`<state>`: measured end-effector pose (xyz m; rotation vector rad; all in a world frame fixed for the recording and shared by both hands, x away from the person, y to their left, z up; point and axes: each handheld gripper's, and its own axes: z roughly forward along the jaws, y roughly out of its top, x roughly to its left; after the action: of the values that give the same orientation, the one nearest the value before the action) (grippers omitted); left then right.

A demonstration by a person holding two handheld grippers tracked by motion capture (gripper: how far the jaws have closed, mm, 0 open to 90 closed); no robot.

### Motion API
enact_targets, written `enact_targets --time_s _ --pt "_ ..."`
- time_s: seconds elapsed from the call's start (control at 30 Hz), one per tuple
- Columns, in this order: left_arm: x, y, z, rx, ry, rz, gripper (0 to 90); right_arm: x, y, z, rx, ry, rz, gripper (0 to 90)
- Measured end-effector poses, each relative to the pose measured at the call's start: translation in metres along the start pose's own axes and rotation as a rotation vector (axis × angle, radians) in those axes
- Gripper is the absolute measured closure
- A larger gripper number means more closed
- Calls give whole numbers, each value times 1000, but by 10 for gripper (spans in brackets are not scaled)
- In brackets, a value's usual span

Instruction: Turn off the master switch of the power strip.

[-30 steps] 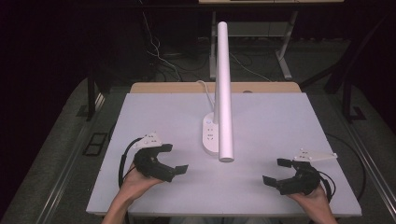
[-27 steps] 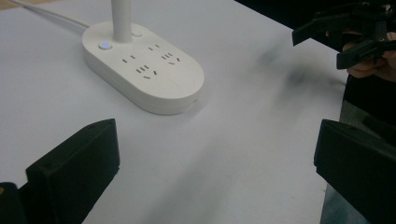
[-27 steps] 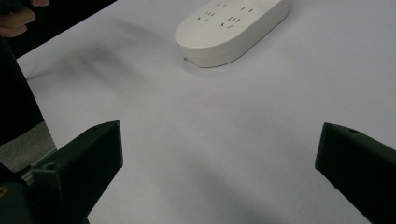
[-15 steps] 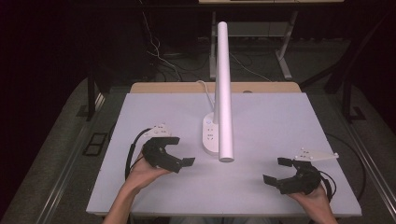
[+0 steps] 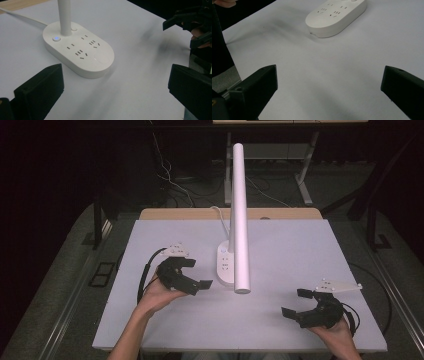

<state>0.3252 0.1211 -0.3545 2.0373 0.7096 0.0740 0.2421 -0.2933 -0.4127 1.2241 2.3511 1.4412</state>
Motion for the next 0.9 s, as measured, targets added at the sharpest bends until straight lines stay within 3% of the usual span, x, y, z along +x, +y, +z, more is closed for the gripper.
enact_targets --time_s 0.27,0.9 --pt "5 13 6 19 3 15 0 0 0 0 0 -1 -1 2" --pt "21 29 20 34 33 2 0 -1 0 -1 1 -2 2 2"
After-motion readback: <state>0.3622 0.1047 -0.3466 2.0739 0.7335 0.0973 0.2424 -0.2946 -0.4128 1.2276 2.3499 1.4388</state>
